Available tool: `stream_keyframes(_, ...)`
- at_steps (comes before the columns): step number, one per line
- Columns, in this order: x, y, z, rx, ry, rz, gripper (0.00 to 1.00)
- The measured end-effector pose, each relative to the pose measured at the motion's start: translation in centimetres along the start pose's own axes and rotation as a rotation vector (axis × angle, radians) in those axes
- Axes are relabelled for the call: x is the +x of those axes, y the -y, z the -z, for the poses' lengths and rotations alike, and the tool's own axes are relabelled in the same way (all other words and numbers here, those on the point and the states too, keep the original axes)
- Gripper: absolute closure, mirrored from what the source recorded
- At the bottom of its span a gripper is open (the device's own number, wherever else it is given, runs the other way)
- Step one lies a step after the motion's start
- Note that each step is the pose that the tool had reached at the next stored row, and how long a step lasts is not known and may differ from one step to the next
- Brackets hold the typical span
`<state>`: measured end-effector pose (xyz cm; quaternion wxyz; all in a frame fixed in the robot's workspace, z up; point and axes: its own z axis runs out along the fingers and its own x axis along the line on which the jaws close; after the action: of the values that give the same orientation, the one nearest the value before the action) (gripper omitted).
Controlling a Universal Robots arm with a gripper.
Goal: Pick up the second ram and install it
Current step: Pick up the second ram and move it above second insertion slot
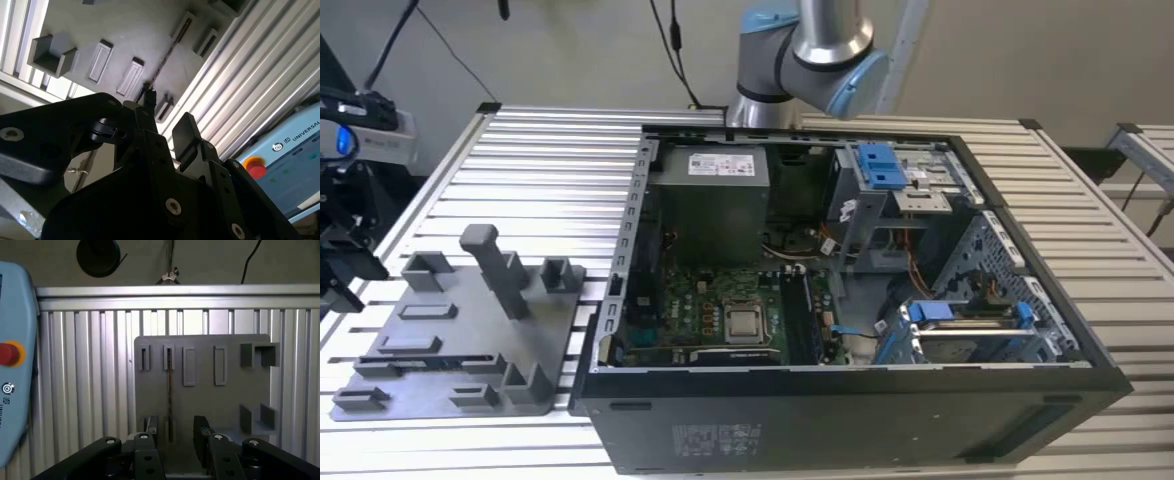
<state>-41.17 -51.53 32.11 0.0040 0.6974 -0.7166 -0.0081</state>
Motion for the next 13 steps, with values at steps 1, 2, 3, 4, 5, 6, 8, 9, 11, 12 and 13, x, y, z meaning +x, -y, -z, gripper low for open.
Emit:
stream_keyframes(1,0.0,0.0,-0.09,-0.0007,0.0,0.0,0.58)
stream_keyframes(2,0.0,0.0,-0.17,-0.0018,-0.0001,0.0,0.58)
stream_keyframes(3,0.0,0.0,-0.25,-0.0027,-0.0002,0.0,0.58)
stream_keyframes(4,0.0,0.01,-0.34,-0.0034,-0.0001,0.0,0.58)
stream_keyframes(5,0.0,0.01,-0.42,-0.0041,-0.0001,0.0,0.58)
stream_keyframes(6,0.0,0.01,-0.51,-0.0049,-0.0001,0.0,0.58)
stream_keyframes(8,0.0,0.01,-0.66,-0.0062,-0.0002,0.0,0.58)
stream_keyframes(9,0.0,0.01,-0.7,-0.0064,-0.0003,0.0,0.58)
stream_keyframes(11,0.01,0.01,-0.7,-0.0071,-0.0004,0.0,0.58)
stream_keyframes(12,0.01,0.01,-0.7,-0.0073,-0.0004,0.0,0.58)
stream_keyframes(13,0.01,-0.01,-0.72,-0.0055,-0.0005,0.0,0.58)
